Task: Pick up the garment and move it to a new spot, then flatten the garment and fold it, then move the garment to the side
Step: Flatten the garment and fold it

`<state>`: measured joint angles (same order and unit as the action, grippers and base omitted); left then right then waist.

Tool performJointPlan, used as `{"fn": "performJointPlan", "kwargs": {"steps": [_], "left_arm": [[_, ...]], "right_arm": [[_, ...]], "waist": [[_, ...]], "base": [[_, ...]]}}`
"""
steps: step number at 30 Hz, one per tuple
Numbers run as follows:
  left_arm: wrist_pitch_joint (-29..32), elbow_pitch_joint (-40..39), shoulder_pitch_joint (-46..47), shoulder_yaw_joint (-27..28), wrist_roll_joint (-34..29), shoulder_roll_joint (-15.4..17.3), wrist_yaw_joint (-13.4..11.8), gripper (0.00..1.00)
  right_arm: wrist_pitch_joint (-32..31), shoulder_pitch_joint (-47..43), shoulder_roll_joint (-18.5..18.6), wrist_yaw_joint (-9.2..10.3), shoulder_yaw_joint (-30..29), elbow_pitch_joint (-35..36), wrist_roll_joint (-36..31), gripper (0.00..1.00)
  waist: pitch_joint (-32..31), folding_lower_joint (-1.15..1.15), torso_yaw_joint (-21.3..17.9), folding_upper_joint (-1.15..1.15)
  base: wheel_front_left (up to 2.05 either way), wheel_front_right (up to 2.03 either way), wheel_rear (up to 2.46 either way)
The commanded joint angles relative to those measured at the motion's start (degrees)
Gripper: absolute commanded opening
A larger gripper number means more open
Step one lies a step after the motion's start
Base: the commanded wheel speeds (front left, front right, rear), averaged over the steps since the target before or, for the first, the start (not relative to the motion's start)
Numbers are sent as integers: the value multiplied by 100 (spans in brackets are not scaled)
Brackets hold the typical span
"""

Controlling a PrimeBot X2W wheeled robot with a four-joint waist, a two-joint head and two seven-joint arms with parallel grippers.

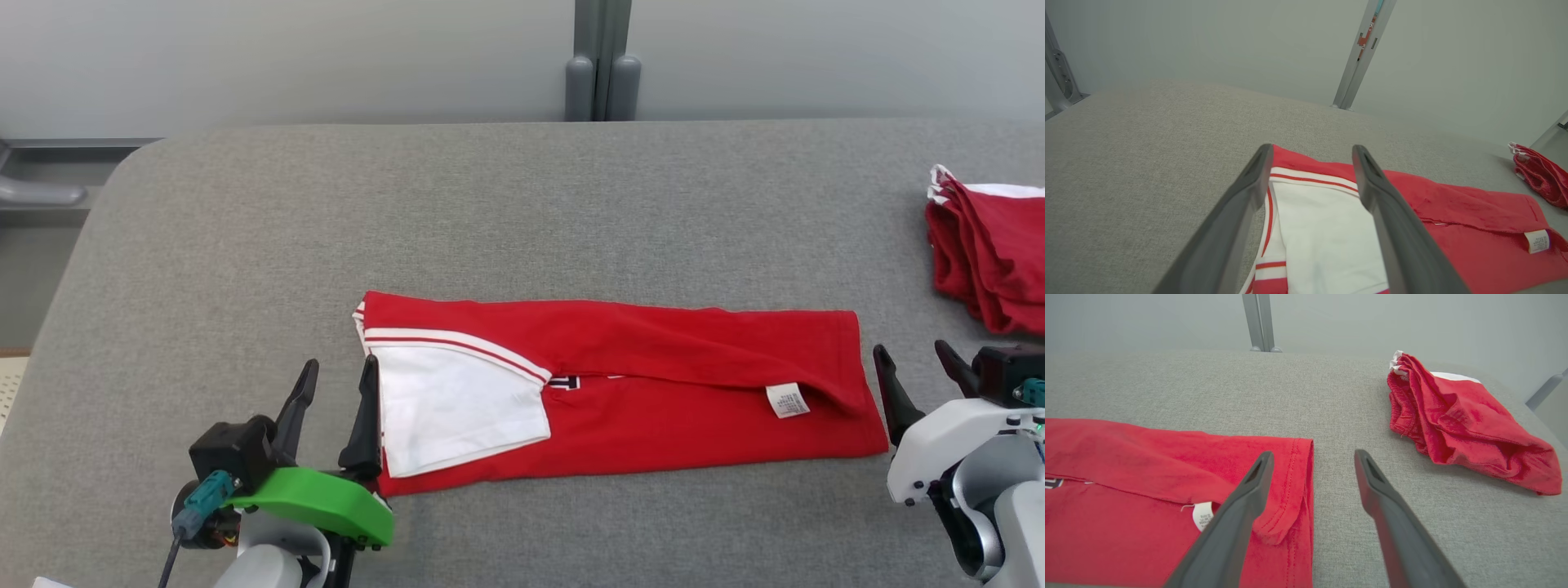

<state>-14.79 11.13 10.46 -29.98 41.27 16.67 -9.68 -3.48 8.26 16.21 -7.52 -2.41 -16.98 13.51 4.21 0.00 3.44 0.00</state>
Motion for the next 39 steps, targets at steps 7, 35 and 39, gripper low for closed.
{"fn": "performJointPlan", "kwargs": {"steps": [7, 35, 39], "left_arm": [[-39, -89, -301, 409, -328, -241, 40, 100], [-41, -17, -428, 912, -1053, -740, 421, 100], [-41, 2, -428, 948, -1091, -777, 441, 100]], "right_arm": [[-246, -42, -225, 7, -239, -807, -45, 100], [-501, 738, 135, 14, -463, -2185, -71, 0], [-535, 630, 303, 11, -684, -1935, 37, 0]], "waist": [[-119, 0, 376, 0], [18, 0, 142, 0], [27, 0, -4, 0]], "base": [[0, 0, 0], [0, 0, 0], [0, 0, 0]]}}
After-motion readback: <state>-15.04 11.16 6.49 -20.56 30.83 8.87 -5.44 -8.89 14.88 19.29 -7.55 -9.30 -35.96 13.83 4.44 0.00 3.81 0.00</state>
